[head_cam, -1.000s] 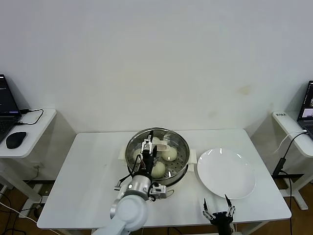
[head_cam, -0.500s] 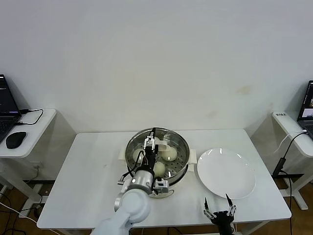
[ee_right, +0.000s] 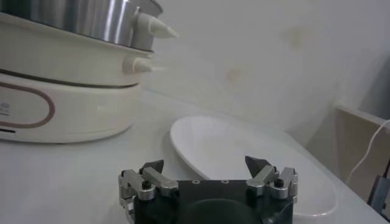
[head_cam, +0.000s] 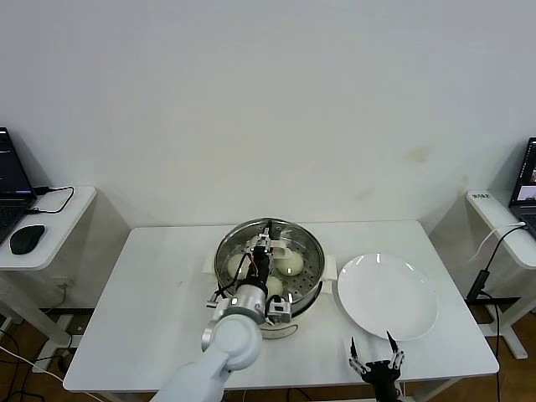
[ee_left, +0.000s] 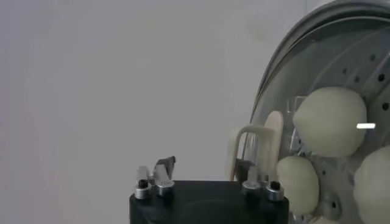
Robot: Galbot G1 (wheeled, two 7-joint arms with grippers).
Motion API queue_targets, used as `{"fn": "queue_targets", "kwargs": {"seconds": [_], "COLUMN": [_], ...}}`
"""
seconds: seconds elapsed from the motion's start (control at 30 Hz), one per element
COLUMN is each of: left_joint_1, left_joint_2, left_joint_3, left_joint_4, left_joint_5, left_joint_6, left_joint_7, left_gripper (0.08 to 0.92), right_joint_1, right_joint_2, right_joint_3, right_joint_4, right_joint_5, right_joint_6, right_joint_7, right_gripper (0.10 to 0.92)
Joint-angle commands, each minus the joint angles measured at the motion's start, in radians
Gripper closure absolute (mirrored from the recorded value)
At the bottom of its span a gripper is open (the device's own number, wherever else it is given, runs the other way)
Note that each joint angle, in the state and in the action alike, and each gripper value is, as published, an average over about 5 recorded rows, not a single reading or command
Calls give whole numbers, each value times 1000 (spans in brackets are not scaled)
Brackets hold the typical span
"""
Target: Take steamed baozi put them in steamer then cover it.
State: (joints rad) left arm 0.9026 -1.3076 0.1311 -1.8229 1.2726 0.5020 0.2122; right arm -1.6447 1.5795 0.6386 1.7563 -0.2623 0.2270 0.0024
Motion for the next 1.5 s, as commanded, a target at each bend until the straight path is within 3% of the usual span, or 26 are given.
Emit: {"fn": "queue_targets", "kwargs": {"seconds": [0.03, 0.33, 0.43, 1.33, 1.5], "left_joint_1": [-11, -7, -3, 12, 27], "left_joint_2": [0, 0, -2, -7, 0], "left_joint_3": [2, -11, -12, -10, -16], "left_joint_4": [20, 11, 8, 11, -15], "left_joint_5": [1, -1, 2, 51, 22], "left_joint_6": [-14, -25, -26, -48, -45], "left_joint_7": [15, 10, 6, 27, 8], "left_gripper": [572, 824, 864, 863, 773], "right_joint_1": [2, 1, -1, -3, -4], "right_joint_2": [0, 0, 0, 1, 1], "right_joint_3": [0, -3, -3, -9, -10], "right_joint_4": [-2, 0, 3, 1, 1], "right_joint_5": [0, -2, -3, -6, -8], "right_joint_6": [-1, -3, -4, -3, -2], "right_joint_7": [0, 1, 2, 2, 2], "right_gripper": [203, 203, 203, 203, 203]}}
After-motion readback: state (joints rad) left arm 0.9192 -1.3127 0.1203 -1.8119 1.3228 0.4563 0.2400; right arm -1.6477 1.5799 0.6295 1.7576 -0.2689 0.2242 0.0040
